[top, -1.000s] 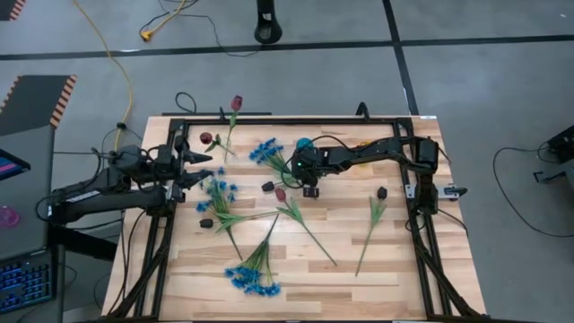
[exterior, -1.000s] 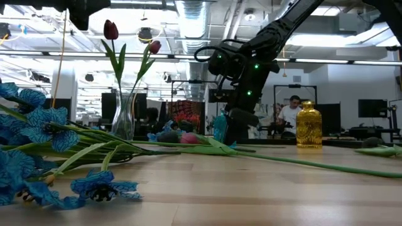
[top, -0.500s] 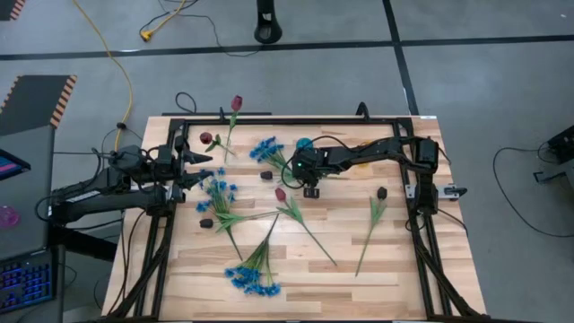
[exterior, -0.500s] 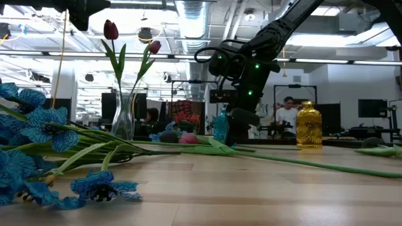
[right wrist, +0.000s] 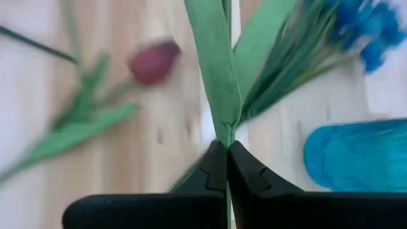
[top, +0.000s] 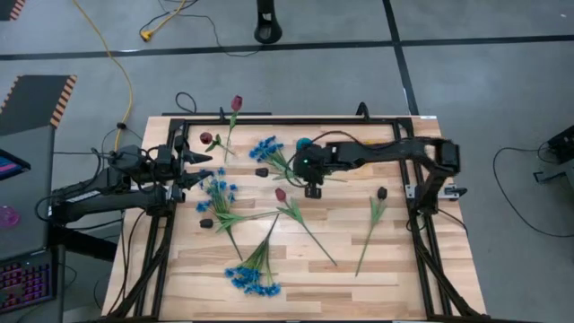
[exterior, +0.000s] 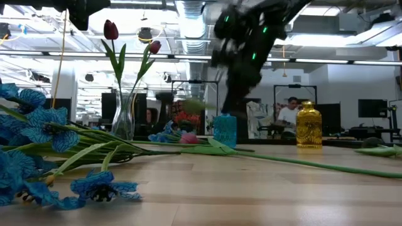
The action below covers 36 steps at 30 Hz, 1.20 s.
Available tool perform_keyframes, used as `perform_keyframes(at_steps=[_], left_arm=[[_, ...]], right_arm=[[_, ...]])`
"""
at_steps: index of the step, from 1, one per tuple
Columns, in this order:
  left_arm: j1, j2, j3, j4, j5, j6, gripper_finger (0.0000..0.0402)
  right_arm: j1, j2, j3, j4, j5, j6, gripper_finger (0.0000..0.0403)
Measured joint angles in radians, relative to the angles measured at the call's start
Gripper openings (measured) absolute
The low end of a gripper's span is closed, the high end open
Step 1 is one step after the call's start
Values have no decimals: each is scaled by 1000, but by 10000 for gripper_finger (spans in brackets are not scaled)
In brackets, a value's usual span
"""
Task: Sort flowers into vase by color
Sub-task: Put the middle black flower into the yellow vase
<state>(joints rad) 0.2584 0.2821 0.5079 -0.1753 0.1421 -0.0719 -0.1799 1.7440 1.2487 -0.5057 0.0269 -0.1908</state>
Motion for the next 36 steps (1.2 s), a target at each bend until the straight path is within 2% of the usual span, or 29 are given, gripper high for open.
perform_keyframes(at_steps=[6,15,19,29,33,36], left_arm=[[0,0,0,0,0,0,196],[0,3,0,0,0,0,196],[0,16,0,1,0,0,196],[0,60,0,1,0,-3,196],[0,74,0,1,0,-3,196],[0,82,0,1,0,-3,196]], right_arm=[[12,-201,-89,62,-18,0,26],[-6,-550,-363,347,-10,51,26],[-7,-694,-445,455,110,10,26],[-7,-928,-614,578,578,-7,26],[-14,-977,-695,742,667,-83,25],[-37,-993,-744,867,680,-144,25]])
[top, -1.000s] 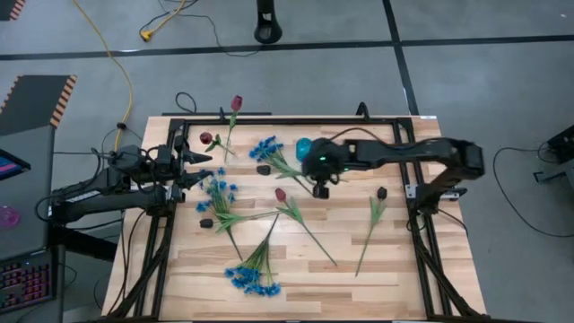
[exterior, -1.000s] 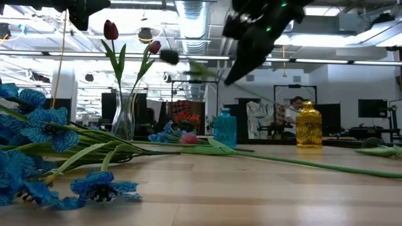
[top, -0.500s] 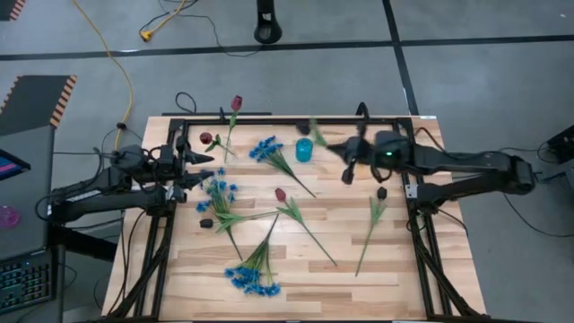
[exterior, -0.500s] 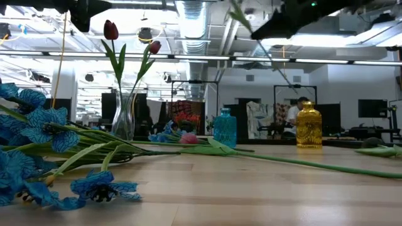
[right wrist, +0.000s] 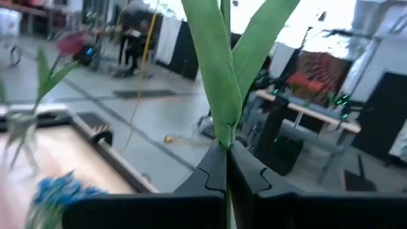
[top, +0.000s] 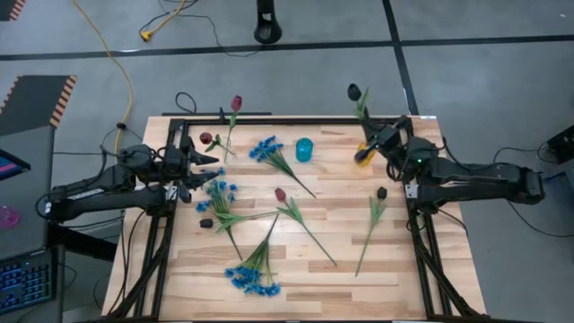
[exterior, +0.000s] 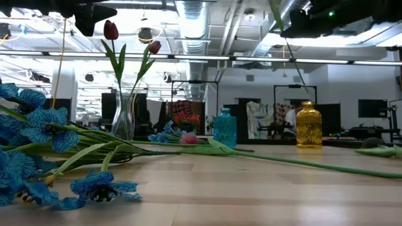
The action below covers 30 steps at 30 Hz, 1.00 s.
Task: Sort flowers into vase by color
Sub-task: Put the middle black flower into the yellow vase
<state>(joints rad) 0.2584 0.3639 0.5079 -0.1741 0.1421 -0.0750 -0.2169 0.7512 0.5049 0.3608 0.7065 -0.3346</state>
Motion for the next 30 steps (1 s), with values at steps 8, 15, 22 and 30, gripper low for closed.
perform_keyframes(at_steps=[8,15,22,30], left_arm=[[0,10,0,6,0,0,196],[0,9,0,9,-21,0,196],[0,9,0,8,-23,1,196],[0,9,0,8,-23,2,196]], right_arm=[[-86,8,-58,67,2,-26,25],[-107,10,-87,92,0,-6,25],[-107,9,-122,140,0,17,25],[-116,9,-187,160,0,68,25]])
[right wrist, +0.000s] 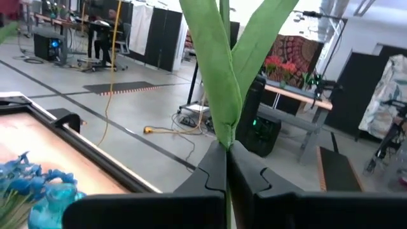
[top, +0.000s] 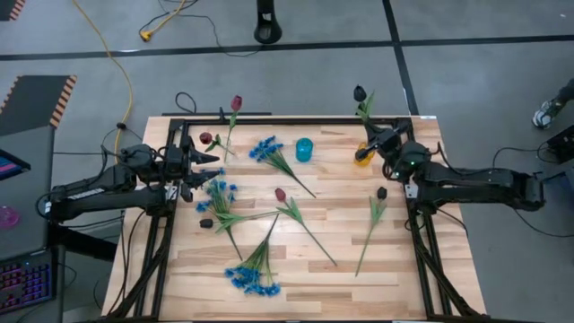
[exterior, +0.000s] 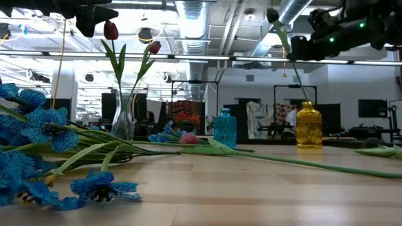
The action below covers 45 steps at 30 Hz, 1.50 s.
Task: Sort flowers into vase by color
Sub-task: Put the middle black flower into the yellow vase, then put the right black flower into the yellow vase
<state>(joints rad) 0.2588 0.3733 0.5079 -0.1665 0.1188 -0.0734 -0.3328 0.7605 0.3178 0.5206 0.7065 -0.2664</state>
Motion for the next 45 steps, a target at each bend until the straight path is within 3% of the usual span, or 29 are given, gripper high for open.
perform_keyframes(at_steps=[10,29,36,45], left_arm=[[0,0,0,0,0,-1,196],[0,0,0,-1,0,-2,196],[0,0,0,-1,0,-2,196],[0,0,0,-1,1,-2,196]], right_arm=[[-12,0,-77,44,0,33,28],[-23,-1,-78,27,5,32,63],[-21,-2,-76,-29,136,43,129],[-21,-3,-76,-128,160,196,220]])
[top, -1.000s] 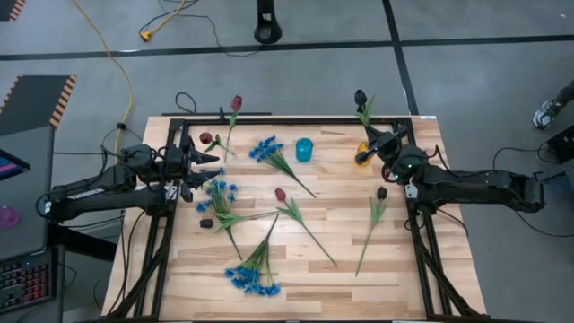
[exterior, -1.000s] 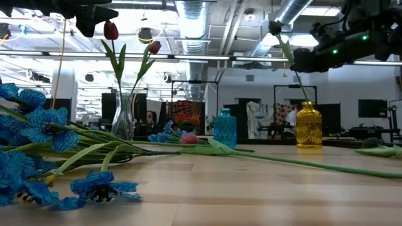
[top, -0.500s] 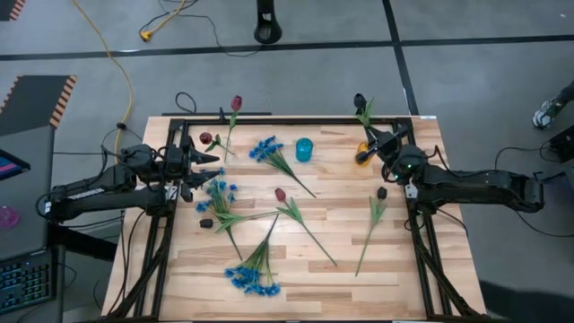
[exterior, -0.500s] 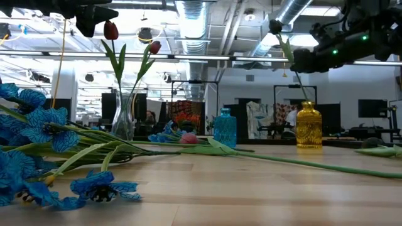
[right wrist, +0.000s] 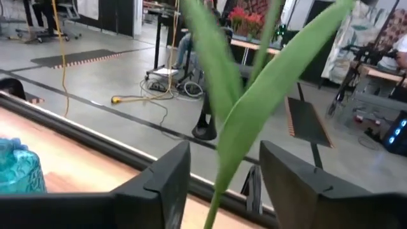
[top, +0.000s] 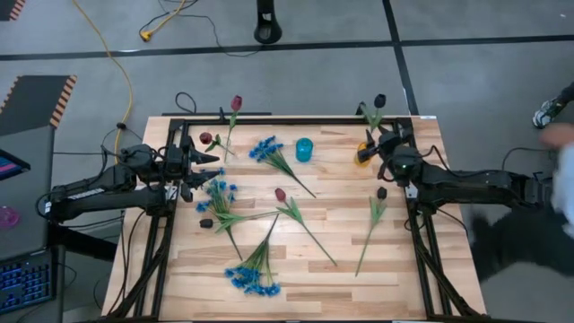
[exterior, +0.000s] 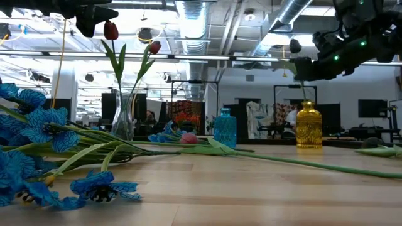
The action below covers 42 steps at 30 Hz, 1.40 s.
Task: Sort flowers into vase by color
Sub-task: Put the right black flower into the yellow vase
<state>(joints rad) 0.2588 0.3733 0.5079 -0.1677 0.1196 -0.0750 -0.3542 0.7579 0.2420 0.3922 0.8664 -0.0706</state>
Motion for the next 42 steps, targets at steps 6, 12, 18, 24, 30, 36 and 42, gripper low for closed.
perform_keyframes(at_steps=[6,12,18,24,30,36,42], left_arm=[[0,0,0,0,0,0,196],[0,0,0,0,0,0,196],[0,0,0,-1,0,0,196],[0,5,0,-20,-1,2,196],[0,67,0,11,-2,33,196],[0,183,0,100,-14,48,196],[0,286,0,171,-14,48,196]], right_arm=[[24,0,90,-225,0,80,236],[91,0,254,-612,-39,257,235],[163,0,408,-950,-164,420,235],[219,0,524,-1172,-398,640,235],[281,5,541,-1250,-579,868,234],[379,72,540,-1358,-647,1173,234],[462,190,540,-1418,-729,1438,234]])
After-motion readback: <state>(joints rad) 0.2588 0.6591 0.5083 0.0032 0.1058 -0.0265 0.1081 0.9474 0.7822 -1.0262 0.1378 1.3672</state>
